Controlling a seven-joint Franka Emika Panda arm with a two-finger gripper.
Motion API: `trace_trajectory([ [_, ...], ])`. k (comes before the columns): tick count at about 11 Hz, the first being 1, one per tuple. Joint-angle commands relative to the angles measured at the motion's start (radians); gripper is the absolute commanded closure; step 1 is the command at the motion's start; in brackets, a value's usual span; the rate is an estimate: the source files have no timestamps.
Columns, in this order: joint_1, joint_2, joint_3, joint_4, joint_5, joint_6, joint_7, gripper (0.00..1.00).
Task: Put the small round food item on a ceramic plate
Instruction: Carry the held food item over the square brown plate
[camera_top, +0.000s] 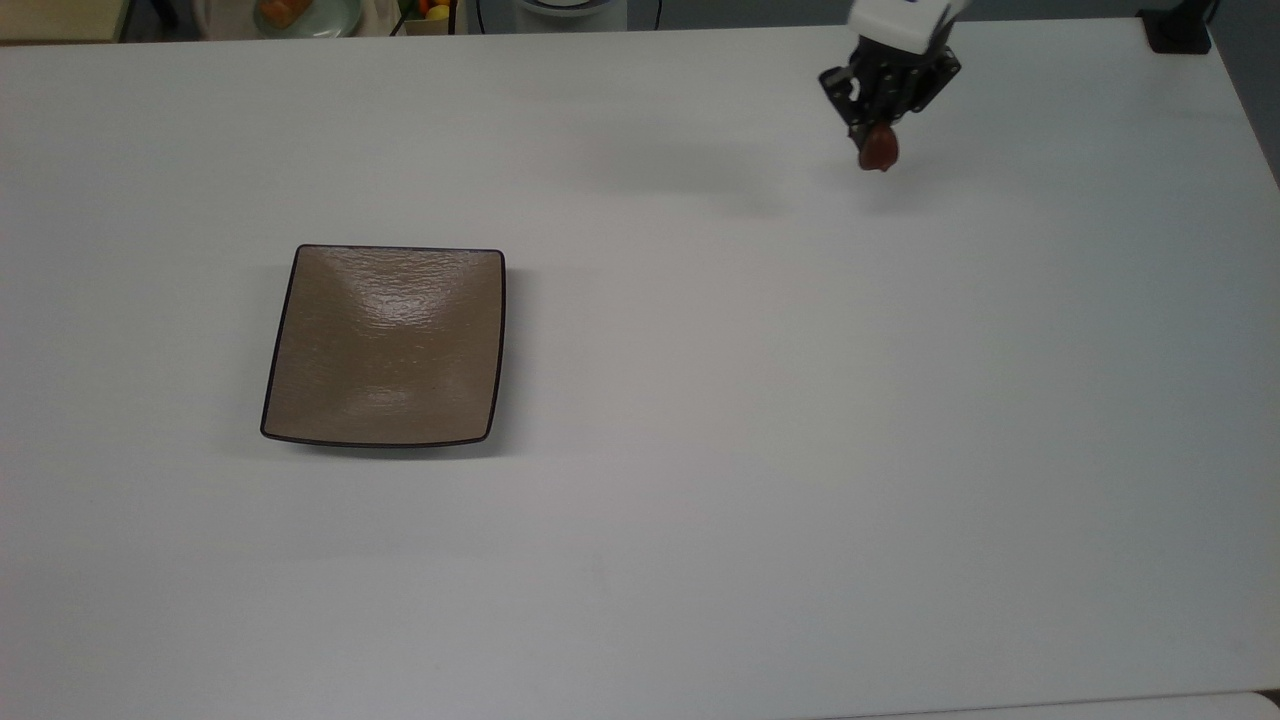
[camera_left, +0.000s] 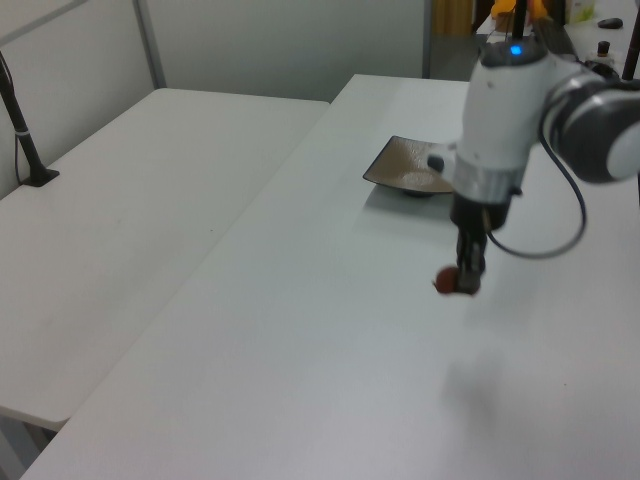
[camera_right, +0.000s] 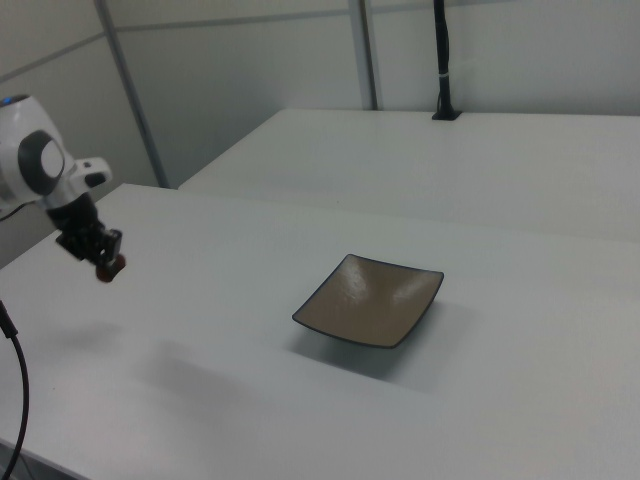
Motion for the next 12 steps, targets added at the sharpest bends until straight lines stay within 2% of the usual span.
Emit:
trace_trajectory([
  [1, 0.009, -0.005, -0.123, 0.147, 0.016, -0.132, -0.034, 0.88],
  [3, 0.009, -0.006, -0.221, 0.197, 0.071, -0.143, -0.156, 0.87],
  [7, 0.011, 0.006, -0.411, 0.22, 0.081, -0.141, -0.394, 0.86],
  [10, 0.006, 0.047, -0.567, 0.241, 0.157, -0.141, -0.63, 0.86],
  [11, -0.004, 0.066, -0.603, 0.246, 0.18, -0.133, -0.711, 0.86],
  [12, -0.032, 0.102, -0.614, 0.279, 0.199, -0.132, -0.771, 0.86],
])
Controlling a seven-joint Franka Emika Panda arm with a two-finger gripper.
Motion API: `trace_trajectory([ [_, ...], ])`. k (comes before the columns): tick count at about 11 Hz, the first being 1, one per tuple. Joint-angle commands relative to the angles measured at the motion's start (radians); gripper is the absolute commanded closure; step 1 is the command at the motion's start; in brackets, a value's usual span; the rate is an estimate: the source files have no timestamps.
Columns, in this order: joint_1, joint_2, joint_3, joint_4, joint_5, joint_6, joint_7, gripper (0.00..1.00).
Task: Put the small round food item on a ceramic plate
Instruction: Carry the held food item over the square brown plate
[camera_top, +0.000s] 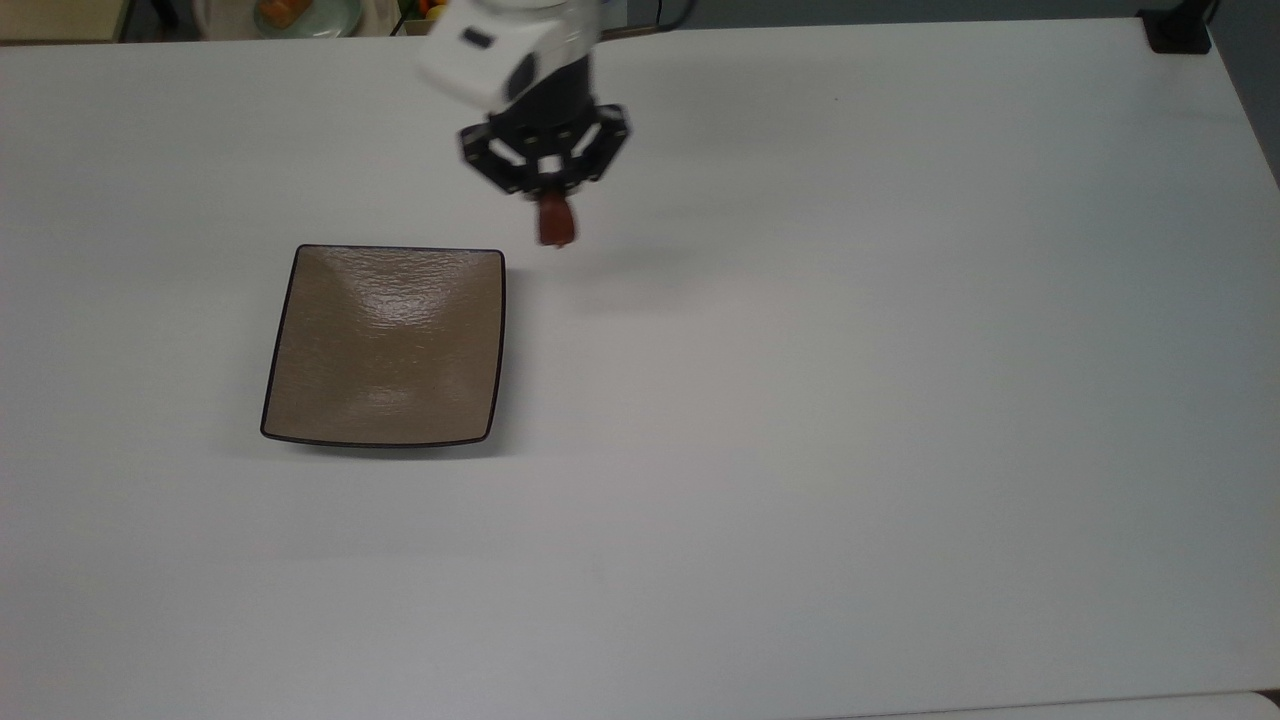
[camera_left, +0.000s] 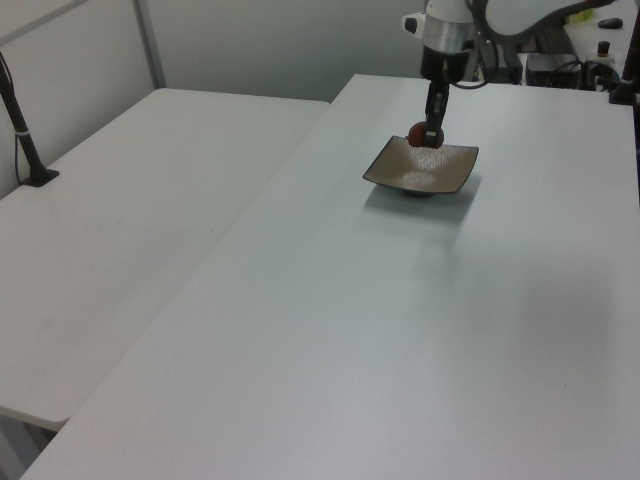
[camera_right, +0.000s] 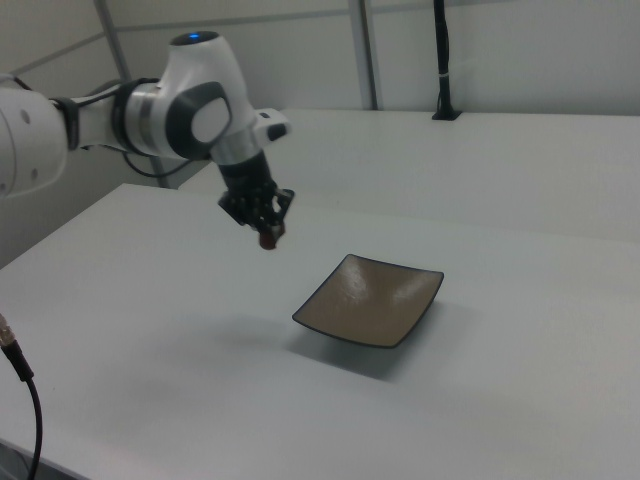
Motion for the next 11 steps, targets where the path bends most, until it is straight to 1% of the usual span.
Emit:
trace_trajectory([
  [1, -0.051, 0.111, -0.061, 0.103, 0.059, -0.019, -0.174, 0.86],
  [2, -0.079, 0.144, -0.065, 0.108, 0.058, -0.017, -0.2, 0.86],
  [3, -0.117, 0.185, -0.064, 0.134, 0.058, -0.016, -0.249, 0.86],
  [5, -0.155, 0.255, -0.064, 0.185, 0.058, -0.013, -0.29, 0.86],
  [8, -0.189, 0.325, -0.064, 0.186, 0.059, 0.107, -0.304, 0.86],
  [10, -0.189, 0.352, -0.062, 0.185, 0.061, 0.144, -0.307, 0.86],
  [11, -0.189, 0.357, -0.061, 0.185, 0.062, 0.145, -0.307, 0.83],
])
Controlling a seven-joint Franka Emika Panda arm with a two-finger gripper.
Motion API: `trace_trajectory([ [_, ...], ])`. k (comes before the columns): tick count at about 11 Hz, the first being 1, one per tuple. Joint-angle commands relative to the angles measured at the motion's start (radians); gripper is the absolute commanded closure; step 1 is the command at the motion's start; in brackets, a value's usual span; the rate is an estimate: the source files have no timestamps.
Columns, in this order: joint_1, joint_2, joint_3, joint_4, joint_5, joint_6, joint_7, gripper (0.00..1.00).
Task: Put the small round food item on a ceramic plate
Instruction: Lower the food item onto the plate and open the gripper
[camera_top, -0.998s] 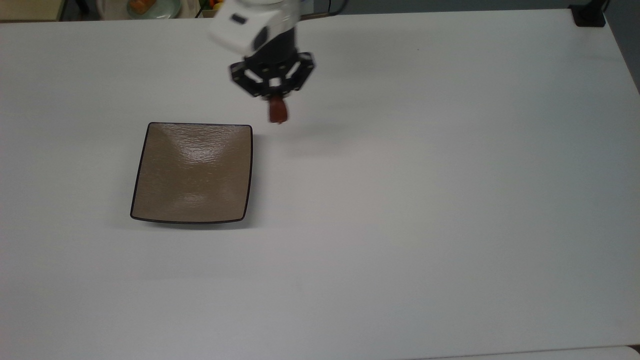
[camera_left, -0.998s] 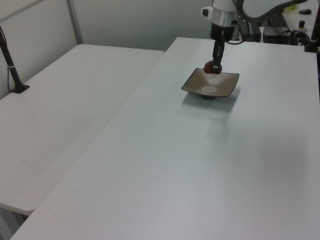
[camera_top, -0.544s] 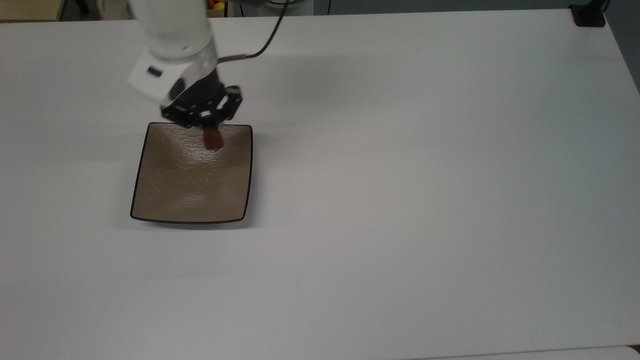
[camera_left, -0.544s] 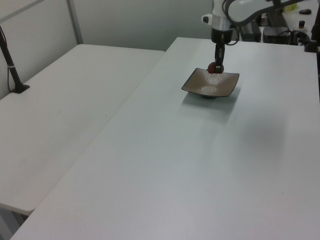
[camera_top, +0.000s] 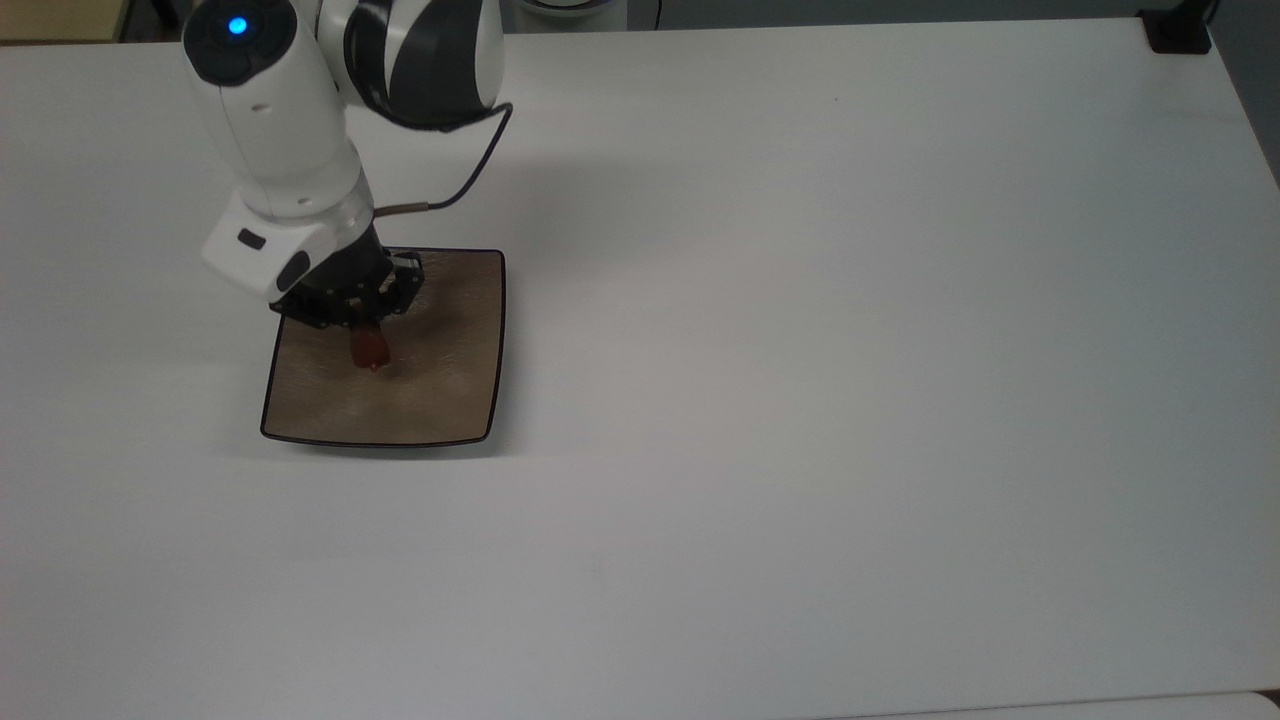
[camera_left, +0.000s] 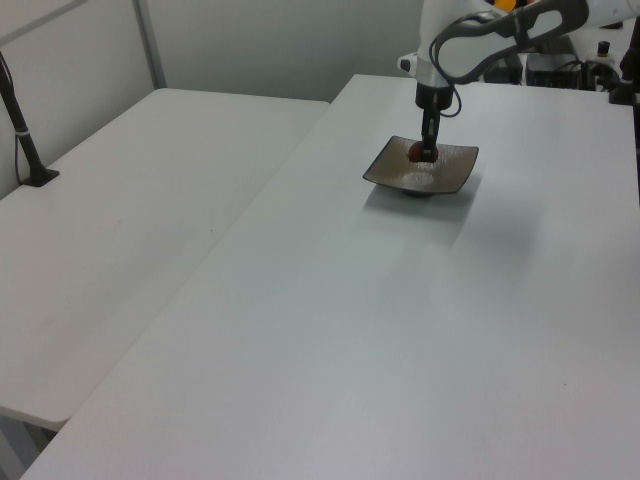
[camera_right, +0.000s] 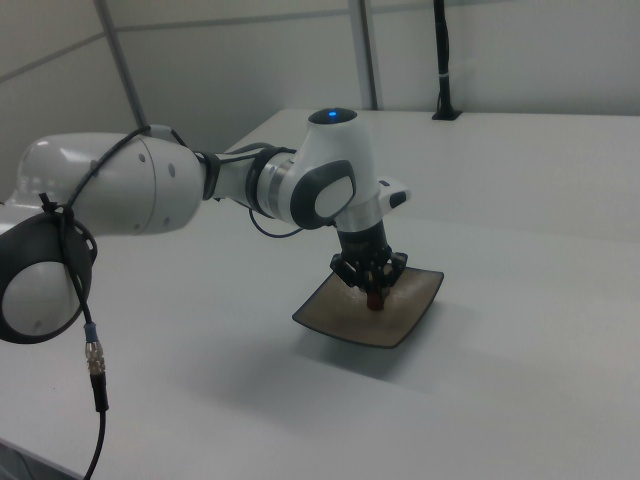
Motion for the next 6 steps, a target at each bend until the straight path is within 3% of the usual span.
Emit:
trace_trajectory([
  [1, 0.002, 0.037, 0.008, 0.018, 0.027, 0.021, -0.026, 0.8],
  [5, 0.004, 0.059, 0.016, 0.012, 0.064, 0.06, -0.017, 0.47],
  [6, 0.004, 0.06, 0.016, 0.01, 0.067, 0.06, -0.017, 0.19],
])
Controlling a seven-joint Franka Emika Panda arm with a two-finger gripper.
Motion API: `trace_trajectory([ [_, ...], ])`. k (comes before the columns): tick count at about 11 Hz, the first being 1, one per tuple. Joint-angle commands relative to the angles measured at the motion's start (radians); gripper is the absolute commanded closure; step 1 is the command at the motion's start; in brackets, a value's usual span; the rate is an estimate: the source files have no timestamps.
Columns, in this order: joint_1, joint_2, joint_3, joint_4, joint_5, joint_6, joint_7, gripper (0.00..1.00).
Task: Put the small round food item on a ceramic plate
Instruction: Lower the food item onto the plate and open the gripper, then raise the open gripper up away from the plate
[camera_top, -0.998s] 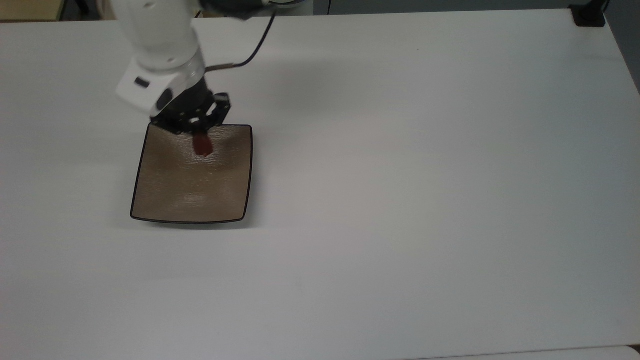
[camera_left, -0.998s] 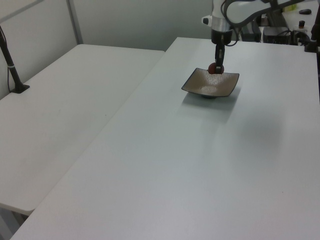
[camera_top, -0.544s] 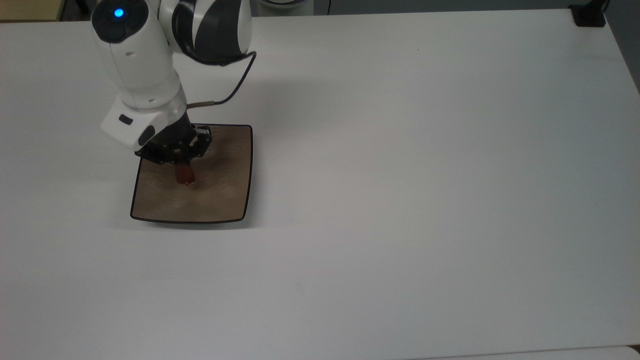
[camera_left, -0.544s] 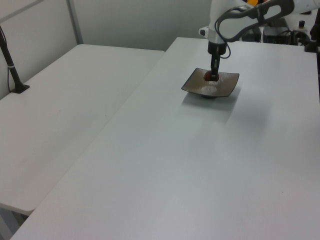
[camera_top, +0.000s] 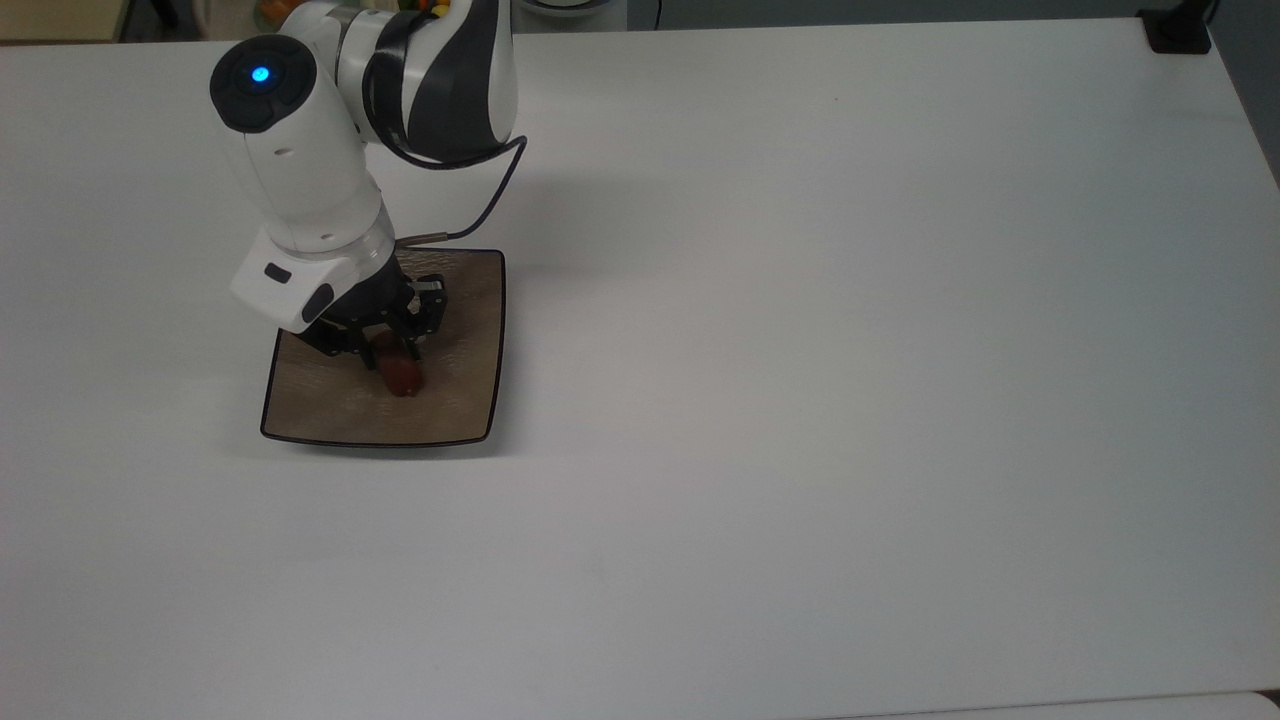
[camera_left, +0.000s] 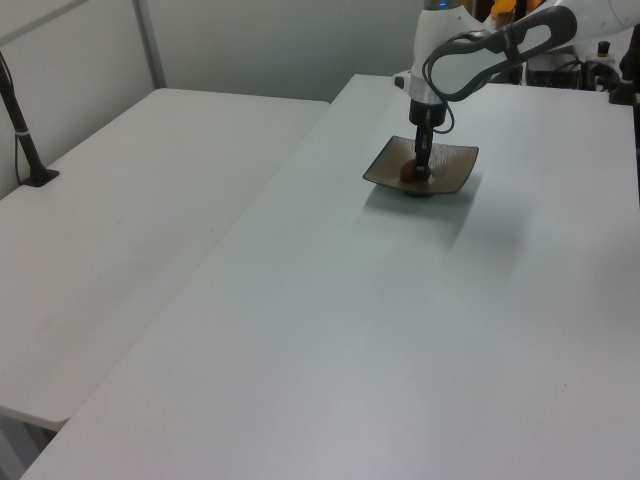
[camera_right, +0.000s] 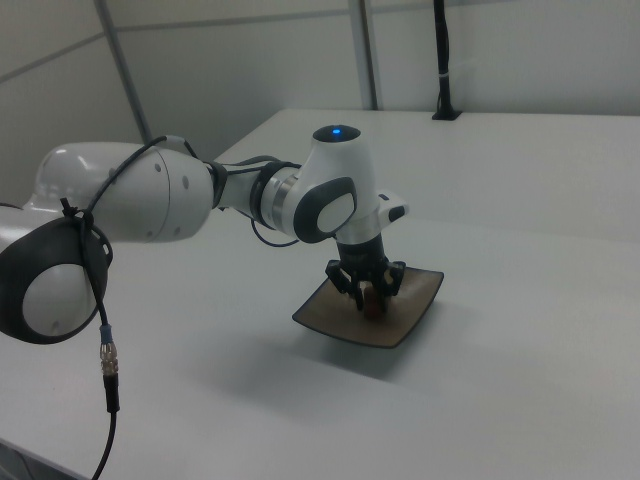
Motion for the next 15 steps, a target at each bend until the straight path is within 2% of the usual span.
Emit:
trace_trajectory([
  [1, 0.003, 0.01, 0.0, 0.007, 0.025, 0.018, -0.017, 0.0],
  [4, 0.004, -0.005, 0.0, 0.012, 0.023, 0.009, -0.012, 0.0],
  [6, 0.007, -0.054, 0.003, 0.009, 0.023, 0.0, 0.004, 0.0],
  [9, 0.021, -0.213, 0.0, 0.013, 0.009, -0.126, 0.159, 0.0],
  [13, 0.041, -0.425, -0.004, 0.01, 0.025, -0.361, 0.166, 0.0],
  [15, 0.085, -0.502, -0.01, 0.007, 0.023, -0.484, 0.207, 0.0],
])
